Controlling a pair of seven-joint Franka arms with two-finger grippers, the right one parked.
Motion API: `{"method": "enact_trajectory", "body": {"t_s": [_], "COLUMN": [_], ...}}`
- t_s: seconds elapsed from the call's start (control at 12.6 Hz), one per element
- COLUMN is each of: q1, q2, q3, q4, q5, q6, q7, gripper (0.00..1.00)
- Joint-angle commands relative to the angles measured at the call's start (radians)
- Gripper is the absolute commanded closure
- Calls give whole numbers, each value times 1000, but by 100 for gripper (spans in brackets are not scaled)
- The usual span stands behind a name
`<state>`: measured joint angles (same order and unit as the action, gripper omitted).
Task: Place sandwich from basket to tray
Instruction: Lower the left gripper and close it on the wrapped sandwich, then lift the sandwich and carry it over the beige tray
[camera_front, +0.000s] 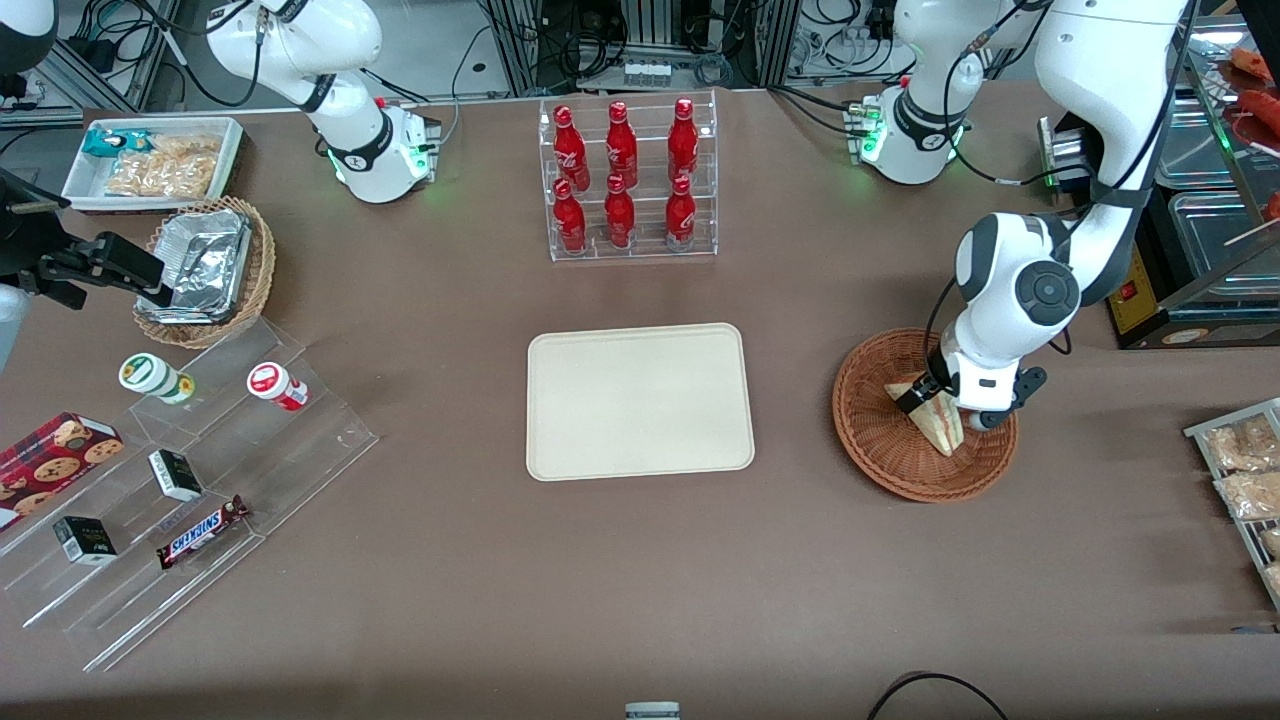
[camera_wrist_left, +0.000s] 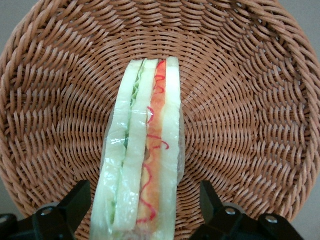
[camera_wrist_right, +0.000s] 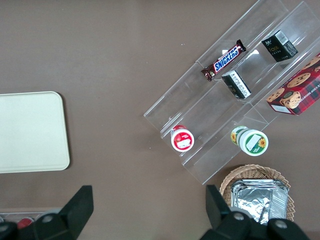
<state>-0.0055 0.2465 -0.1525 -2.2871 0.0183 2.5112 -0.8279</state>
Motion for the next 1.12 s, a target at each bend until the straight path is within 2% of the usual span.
{"method": "enact_trajectory", "body": {"t_s": [0.0,0.08,0.24,0.48,0.56,0.8,1.04], "q1": [-8,-8,-7,-19,-49,-169,-280], "q2": [-1,-7,-30,-62,-53,48,141], "q3": [4,4,4,-2,-7,-9,-9], "q4": [6,6,8,82,130,387,529], "q5": [20,32,40,40,42,42,40], "q6": [6,-2,-49,-222,-306,-590,-626], "q7": [13,32,78,163,205,220,204], "gripper": [73,85,91,92,96,98,98]}}
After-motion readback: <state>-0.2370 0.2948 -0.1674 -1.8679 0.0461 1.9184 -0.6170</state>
